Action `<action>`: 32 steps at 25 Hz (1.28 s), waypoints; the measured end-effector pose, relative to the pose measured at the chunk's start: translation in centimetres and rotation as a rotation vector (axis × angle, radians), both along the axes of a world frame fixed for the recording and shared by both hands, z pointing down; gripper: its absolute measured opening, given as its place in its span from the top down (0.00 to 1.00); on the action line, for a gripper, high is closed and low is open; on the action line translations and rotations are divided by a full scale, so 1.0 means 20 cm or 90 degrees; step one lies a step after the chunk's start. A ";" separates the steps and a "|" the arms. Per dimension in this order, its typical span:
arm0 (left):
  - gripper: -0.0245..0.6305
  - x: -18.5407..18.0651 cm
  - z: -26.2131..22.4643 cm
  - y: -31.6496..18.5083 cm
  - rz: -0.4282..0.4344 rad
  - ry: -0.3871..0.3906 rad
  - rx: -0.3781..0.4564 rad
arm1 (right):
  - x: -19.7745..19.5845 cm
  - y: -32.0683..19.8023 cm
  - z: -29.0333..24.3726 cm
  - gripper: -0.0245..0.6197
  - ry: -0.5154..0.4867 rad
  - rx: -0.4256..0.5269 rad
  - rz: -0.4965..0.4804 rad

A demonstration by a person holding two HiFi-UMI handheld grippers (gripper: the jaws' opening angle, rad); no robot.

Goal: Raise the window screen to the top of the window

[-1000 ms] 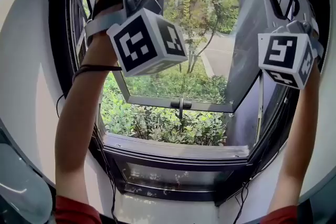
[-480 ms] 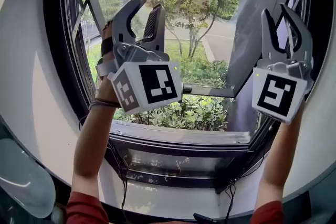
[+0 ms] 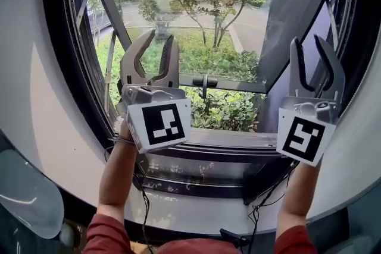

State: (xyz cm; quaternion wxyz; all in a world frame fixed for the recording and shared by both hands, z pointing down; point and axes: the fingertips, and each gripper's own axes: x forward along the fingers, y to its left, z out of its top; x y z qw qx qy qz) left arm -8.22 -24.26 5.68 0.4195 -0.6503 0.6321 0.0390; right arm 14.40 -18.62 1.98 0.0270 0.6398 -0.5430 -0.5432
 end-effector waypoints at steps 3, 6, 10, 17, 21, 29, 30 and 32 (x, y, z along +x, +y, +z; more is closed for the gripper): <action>0.79 0.00 0.12 0.02 0.010 0.013 -0.023 | 0.00 -0.01 0.12 0.75 -0.015 -0.021 -0.020; 0.79 0.02 0.23 0.00 0.018 0.016 -0.042 | 0.01 -0.04 0.25 0.75 -0.030 -0.050 -0.038; 0.79 0.04 0.40 -0.03 0.037 0.026 -0.080 | 0.03 -0.12 0.45 0.75 -0.052 -0.106 -0.040; 0.79 0.03 0.73 -0.05 0.073 0.068 -0.162 | 0.05 -0.20 0.88 0.74 -0.125 -0.204 -0.100; 0.79 0.01 0.87 -0.05 0.093 0.105 -0.200 | 0.06 -0.19 1.07 0.74 -0.158 -0.242 -0.114; 0.79 -0.05 1.20 0.01 0.095 0.172 -0.276 | 0.05 -0.13 1.35 0.74 -0.233 -0.318 -0.164; 0.79 -0.05 1.24 0.02 0.094 0.177 -0.285 | 0.04 -0.13 1.38 0.74 -0.239 -0.328 -0.166; 0.79 -0.05 1.32 0.03 0.095 0.189 -0.303 | 0.04 -0.12 1.44 0.74 -0.251 -0.343 -0.169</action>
